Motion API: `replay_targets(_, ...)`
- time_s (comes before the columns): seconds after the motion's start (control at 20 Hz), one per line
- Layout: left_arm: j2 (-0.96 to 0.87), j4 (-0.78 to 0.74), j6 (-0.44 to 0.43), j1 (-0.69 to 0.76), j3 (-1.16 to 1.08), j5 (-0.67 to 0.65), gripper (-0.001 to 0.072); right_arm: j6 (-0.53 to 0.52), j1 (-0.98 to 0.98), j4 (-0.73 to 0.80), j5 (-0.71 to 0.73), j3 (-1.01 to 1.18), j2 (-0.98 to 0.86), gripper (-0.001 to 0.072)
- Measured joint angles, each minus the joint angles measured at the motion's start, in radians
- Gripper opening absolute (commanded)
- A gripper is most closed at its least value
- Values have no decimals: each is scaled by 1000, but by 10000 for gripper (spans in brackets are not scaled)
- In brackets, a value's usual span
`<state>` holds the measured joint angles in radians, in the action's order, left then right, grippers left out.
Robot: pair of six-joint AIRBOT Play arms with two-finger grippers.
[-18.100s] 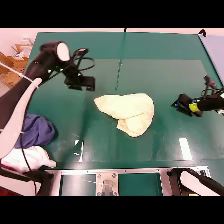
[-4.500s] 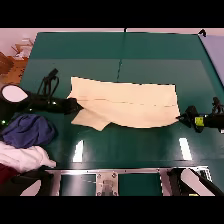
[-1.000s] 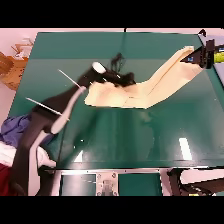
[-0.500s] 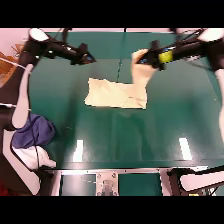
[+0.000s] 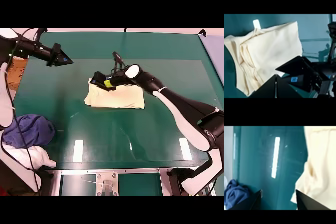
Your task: Fold the shirts.
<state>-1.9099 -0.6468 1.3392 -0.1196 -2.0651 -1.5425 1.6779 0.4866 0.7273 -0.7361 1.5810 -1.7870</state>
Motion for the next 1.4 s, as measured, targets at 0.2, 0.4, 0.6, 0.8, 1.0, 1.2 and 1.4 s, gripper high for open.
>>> replay_targets(0.2, -1, -14, -10, -16, 4, -15, 24, 4, -198, 79, -156, -3, 60, 494)
replay_targets(0.4, -1, -99, -3, -23, 5, -14, 23, 3, -427, 195, -361, -26, 98, 494)
replay_targets(0.6, -1, -220, 41, -23, 5, -6, 24, -68, -546, 219, -427, -145, 93, 494)
replay_targets(0.8, -1, -283, 69, -23, 5, 6, 24, -181, -556, 96, -389, -224, 9, 490)
replay_targets(1.0, -1, -307, 85, -23, 5, 12, 23, -306, -524, -99, -362, -243, -75, 14)
replay_targets(1.2, -1, -313, 92, -23, 5, 13, 24, -389, -544, -227, -372, -198, -74, 13)
replay_targets(1.4, -1, -315, 92, -23, 5, 13, 24, -403, -695, -242, -397, -166, 40, 13)
